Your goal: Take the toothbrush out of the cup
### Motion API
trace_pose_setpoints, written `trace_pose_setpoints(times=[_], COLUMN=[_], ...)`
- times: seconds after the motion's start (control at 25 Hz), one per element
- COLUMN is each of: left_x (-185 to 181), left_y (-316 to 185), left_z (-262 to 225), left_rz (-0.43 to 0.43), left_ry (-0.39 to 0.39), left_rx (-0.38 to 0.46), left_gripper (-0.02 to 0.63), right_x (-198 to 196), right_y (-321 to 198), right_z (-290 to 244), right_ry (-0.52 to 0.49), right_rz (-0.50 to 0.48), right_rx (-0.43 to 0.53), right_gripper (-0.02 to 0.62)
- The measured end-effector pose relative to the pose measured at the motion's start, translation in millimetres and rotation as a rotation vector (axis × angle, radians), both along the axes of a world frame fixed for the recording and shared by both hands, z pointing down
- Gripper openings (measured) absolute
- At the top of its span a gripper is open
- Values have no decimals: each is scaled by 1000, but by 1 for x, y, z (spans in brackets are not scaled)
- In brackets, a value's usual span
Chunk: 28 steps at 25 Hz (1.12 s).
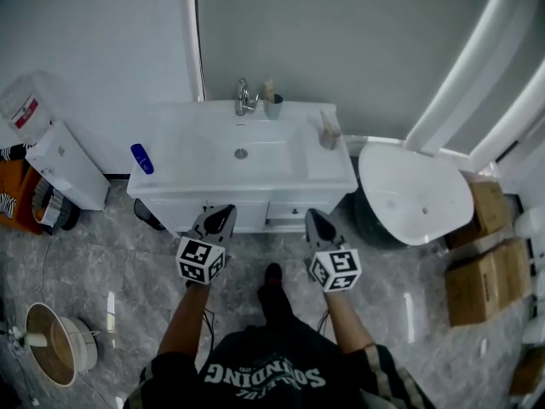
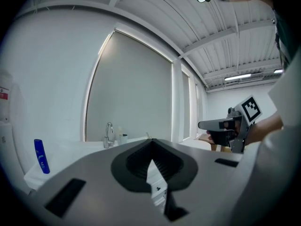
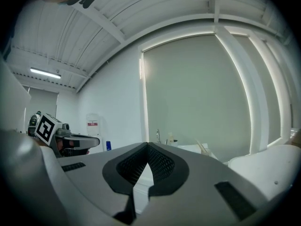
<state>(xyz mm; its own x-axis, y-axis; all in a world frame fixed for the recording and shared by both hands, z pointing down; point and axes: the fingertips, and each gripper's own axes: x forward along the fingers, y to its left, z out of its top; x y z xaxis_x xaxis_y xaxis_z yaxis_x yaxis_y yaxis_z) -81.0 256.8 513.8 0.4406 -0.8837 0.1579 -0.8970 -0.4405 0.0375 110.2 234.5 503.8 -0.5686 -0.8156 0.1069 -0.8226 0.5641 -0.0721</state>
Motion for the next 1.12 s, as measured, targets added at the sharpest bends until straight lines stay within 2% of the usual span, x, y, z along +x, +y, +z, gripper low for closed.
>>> trace_pose_setpoints(times=[0.24,0.68,0.88,1.12], left_x=[-6,-16,-19,-24], left_y=[-60,-198,-239,-270], left_z=[3,-8,-6,-6], left_rz=[-7,-74,-102,-123], left_ry=[-8,-11,-15,-19], left_rx=[-17,-43,-57,-55], left_gripper=[0,0,0,0], right_x=[-8,-22,-26,-37], right_y=[-62,-219,-272,-307], right_z=[9,-6,1,6], right_ry=[-14,-28,-42,-41], right_rz=[-11,-80,-101,-129], right_rx=[-23,-39,-66,-71], right_gripper=[-2,-2,-2,-2])
